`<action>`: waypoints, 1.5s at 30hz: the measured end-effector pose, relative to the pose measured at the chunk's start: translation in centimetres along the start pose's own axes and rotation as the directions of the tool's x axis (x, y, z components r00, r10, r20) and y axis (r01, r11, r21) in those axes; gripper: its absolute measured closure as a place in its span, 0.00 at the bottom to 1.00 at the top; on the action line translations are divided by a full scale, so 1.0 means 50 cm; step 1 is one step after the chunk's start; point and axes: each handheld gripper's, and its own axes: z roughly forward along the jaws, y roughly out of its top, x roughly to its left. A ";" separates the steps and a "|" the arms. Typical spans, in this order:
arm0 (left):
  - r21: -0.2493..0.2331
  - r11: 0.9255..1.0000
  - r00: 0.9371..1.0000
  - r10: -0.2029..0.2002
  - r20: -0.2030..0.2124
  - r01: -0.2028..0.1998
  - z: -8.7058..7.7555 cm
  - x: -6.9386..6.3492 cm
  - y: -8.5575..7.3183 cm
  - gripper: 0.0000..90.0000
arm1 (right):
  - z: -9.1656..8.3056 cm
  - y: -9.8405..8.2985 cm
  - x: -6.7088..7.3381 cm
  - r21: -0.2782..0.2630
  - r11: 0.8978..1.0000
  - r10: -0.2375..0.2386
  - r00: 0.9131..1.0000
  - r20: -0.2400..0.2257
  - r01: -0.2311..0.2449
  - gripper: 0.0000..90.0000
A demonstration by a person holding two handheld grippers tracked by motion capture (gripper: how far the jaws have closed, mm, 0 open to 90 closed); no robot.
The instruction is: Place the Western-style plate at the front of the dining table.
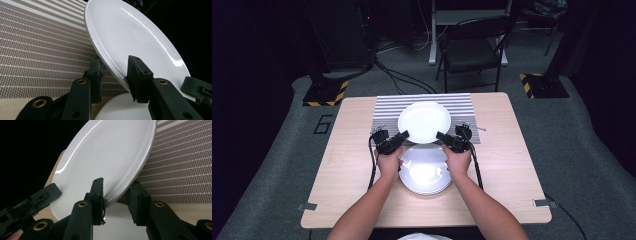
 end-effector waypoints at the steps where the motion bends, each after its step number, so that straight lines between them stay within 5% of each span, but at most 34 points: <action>1: -0.004 1.000 1.000 -0.003 -0.001 0.003 0.002 -0.001 0.002 0.72 | 0.002 0.003 -0.001 -0.002 1.000 -0.004 1.000 -0.002 0.004 0.75; 29: 0.015 1.000 1.000 -0.002 -0.012 0.002 0.052 0.004 0.017 0.72 | 0.037 0.034 -0.030 0.005 1.000 -0.004 1.000 -0.002 0.004 0.74; 45: 0.028 1.000 1.000 -0.001 -0.019 0.001 0.065 0.028 0.028 0.72 | 0.066 0.040 -0.026 0.019 1.000 -0.018 1.000 0.008 0.017 0.73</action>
